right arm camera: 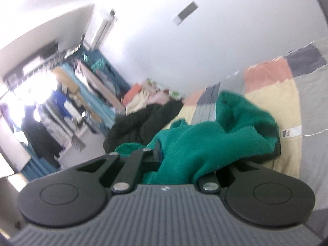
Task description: Fold large clothes
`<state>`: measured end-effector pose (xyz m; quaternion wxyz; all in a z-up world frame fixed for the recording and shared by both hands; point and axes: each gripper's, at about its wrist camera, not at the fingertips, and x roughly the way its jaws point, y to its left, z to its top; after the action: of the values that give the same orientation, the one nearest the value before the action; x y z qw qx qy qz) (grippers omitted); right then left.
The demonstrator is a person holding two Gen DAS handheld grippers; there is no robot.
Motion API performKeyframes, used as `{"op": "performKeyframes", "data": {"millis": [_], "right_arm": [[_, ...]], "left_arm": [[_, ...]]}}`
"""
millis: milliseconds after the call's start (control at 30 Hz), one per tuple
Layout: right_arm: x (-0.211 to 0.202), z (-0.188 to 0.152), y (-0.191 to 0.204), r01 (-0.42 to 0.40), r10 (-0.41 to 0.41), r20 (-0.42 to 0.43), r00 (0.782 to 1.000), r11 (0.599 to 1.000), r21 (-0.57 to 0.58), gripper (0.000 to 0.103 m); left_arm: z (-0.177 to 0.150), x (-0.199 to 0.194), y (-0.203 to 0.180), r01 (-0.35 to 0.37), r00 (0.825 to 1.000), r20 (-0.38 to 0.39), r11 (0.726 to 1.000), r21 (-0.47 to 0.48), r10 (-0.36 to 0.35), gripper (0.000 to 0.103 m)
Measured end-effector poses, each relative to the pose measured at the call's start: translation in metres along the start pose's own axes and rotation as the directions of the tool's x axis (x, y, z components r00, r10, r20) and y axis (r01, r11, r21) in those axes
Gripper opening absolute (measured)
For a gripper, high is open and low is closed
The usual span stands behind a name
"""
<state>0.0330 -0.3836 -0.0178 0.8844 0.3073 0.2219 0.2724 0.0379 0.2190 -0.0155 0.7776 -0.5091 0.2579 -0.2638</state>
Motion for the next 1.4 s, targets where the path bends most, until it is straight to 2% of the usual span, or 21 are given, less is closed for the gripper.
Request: {"op": "performKeyframes", "data": {"millis": [100, 167, 333, 533, 633, 833, 967, 1067, 1167, 1300, 1400], "right_arm": [[0.005, 0.001, -0.002, 0.019, -0.020, 0.013, 1.000, 0.999, 0.029, 0.014], [0.011, 0.002, -0.005, 0.048, -0.048, 0.009, 0.999, 0.998, 0.051, 0.014], [0.049, 0.025, -0.018, 0.114, -0.119, 0.027, 0.993, 0.983, 0.142, 0.014], [0.116, 0.063, -0.056, 0.225, -0.242, 0.050, 0.969, 0.948, 0.225, 0.015], [0.143, 0.067, -0.081, 0.259, -0.283, 0.066, 0.957, 0.933, 0.251, 0.015], [0.181, 0.040, -0.144, 0.291, -0.337, 0.094, 0.937, 0.900, 0.326, 0.017], [0.201, 0.030, -0.176, 0.288, -0.342, 0.084, 0.936, 0.881, 0.375, 0.018], [0.219, 0.031, -0.193, 0.287, -0.347, 0.082, 0.934, 0.870, 0.402, 0.018], [0.237, 0.032, -0.204, 0.313, -0.365, 0.067, 0.929, 0.867, 0.388, 0.018], [0.254, 0.025, -0.222, 0.348, -0.385, 0.023, 0.922, 0.856, 0.381, 0.018], [0.250, 0.022, -0.233, 0.307, -0.351, 0.026, 0.936, 0.850, 0.428, 0.018]], "left_arm": [[0.005, 0.006, -0.004, -0.019, 1.000, 0.021, 0.999, 0.041, 0.018, 0.007], [0.012, 0.015, -0.001, -0.018, 0.999, 0.028, 0.999, 0.026, 0.018, 0.007], [0.044, 0.054, -0.001, -0.059, 0.995, 0.080, 0.996, 0.063, 0.054, 0.007], [0.091, 0.135, 0.002, -0.134, 0.984, 0.138, 0.981, 0.140, 0.114, 0.008], [0.112, 0.176, 0.016, -0.173, 0.977, 0.149, 0.974, 0.145, 0.151, 0.008], [0.140, 0.247, 0.067, -0.245, 0.968, 0.104, 0.948, 0.203, 0.228, 0.009], [0.152, 0.272, 0.104, -0.245, 0.969, 0.070, 0.955, 0.168, 0.237, 0.010], [0.164, 0.293, 0.126, -0.276, 0.961, 0.038, 0.947, 0.162, 0.274, 0.011], [0.174, 0.310, 0.145, -0.284, 0.959, 0.022, 0.951, 0.122, 0.283, 0.011], [0.173, 0.328, 0.162, -0.317, 0.948, 0.002, 0.943, 0.101, 0.318, 0.011], [0.168, 0.330, 0.156, -0.333, 0.942, 0.007, 0.931, 0.151, 0.335, 0.011]]}}
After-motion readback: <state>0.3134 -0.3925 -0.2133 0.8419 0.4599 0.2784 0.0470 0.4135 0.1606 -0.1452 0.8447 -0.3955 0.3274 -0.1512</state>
